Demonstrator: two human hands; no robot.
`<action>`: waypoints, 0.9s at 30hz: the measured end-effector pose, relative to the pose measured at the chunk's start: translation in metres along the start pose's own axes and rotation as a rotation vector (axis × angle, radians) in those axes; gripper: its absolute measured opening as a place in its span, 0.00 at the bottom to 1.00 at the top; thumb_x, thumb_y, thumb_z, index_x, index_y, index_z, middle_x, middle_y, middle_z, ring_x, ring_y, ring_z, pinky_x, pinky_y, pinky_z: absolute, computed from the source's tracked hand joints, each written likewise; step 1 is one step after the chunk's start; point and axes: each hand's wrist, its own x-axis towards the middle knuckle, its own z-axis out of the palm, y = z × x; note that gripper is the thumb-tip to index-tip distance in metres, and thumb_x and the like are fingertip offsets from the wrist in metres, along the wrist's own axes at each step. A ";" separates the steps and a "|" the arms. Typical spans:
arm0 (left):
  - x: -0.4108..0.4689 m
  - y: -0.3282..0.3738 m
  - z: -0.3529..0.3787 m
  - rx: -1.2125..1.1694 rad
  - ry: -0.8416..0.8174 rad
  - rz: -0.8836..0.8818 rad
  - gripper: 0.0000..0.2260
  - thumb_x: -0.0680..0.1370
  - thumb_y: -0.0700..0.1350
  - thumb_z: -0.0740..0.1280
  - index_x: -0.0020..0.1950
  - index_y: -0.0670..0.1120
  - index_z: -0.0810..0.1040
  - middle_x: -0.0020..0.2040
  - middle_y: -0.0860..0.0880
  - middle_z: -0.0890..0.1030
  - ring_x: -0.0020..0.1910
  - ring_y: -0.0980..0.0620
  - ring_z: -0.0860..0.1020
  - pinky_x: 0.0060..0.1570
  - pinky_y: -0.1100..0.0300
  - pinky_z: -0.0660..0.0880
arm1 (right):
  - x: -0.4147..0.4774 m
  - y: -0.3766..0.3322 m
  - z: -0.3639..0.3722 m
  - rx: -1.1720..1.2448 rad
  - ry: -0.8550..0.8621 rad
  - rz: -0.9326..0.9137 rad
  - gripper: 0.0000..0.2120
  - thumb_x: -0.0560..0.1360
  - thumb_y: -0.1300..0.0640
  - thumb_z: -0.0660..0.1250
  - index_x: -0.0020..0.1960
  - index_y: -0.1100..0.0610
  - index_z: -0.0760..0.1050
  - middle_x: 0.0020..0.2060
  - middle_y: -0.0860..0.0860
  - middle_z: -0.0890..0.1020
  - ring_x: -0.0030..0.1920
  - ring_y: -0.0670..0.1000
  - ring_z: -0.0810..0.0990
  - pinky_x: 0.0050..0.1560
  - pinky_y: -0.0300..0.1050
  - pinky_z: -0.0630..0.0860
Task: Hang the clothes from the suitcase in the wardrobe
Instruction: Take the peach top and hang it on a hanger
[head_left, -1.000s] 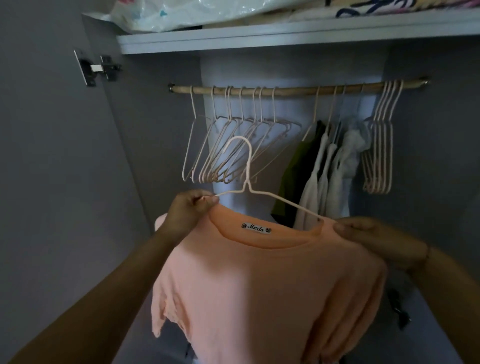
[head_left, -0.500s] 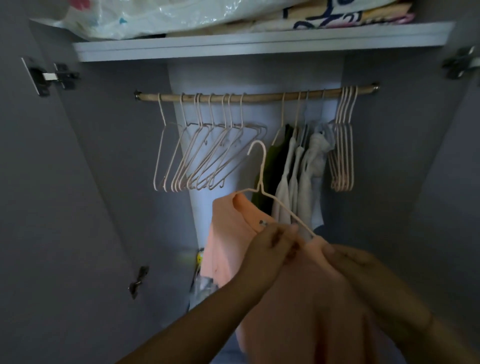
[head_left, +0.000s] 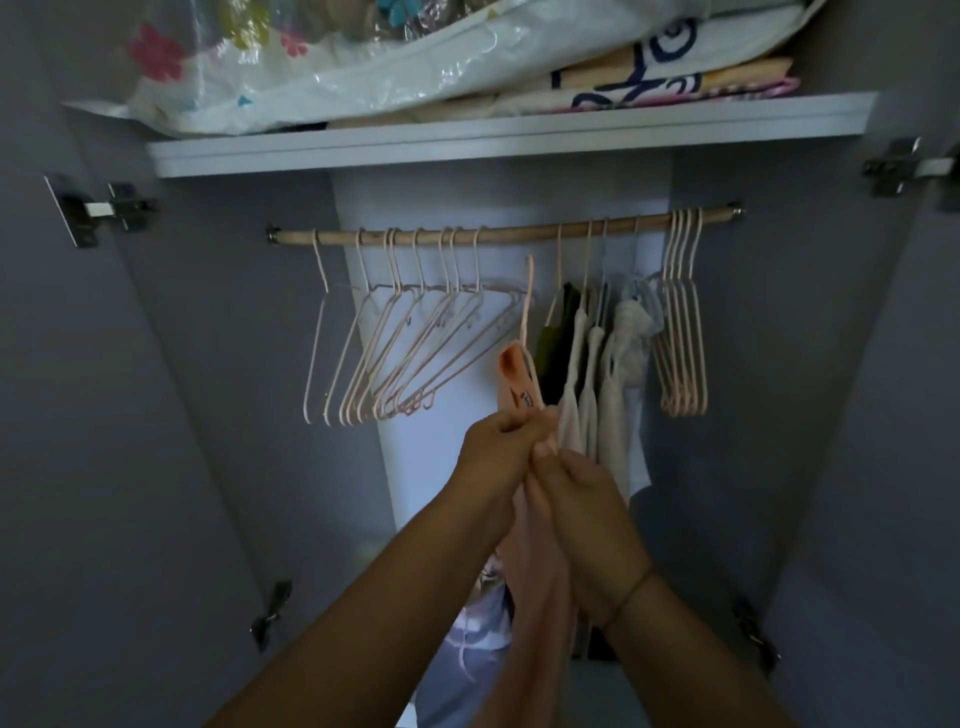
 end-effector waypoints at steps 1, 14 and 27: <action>0.007 0.004 -0.002 -0.036 -0.020 -0.018 0.10 0.75 0.44 0.70 0.53 0.40 0.81 0.46 0.43 0.82 0.48 0.47 0.80 0.48 0.60 0.77 | 0.006 0.002 0.005 0.002 0.005 0.011 0.14 0.80 0.55 0.58 0.46 0.64 0.76 0.49 0.68 0.78 0.53 0.68 0.76 0.54 0.59 0.74; 0.133 0.043 -0.003 -0.117 -0.112 -0.042 0.11 0.78 0.41 0.67 0.56 0.35 0.77 0.48 0.40 0.79 0.43 0.48 0.78 0.47 0.57 0.76 | 0.111 -0.011 0.016 0.086 0.015 -0.017 0.11 0.80 0.55 0.58 0.51 0.61 0.77 0.34 0.53 0.75 0.37 0.52 0.73 0.37 0.43 0.69; 0.220 0.032 0.028 -0.139 -0.083 -0.044 0.05 0.79 0.38 0.64 0.50 0.37 0.78 0.43 0.42 0.77 0.41 0.50 0.77 0.42 0.60 0.77 | 0.203 0.009 -0.003 0.035 0.085 0.002 0.16 0.80 0.57 0.59 0.56 0.70 0.73 0.42 0.59 0.76 0.44 0.57 0.74 0.40 0.41 0.72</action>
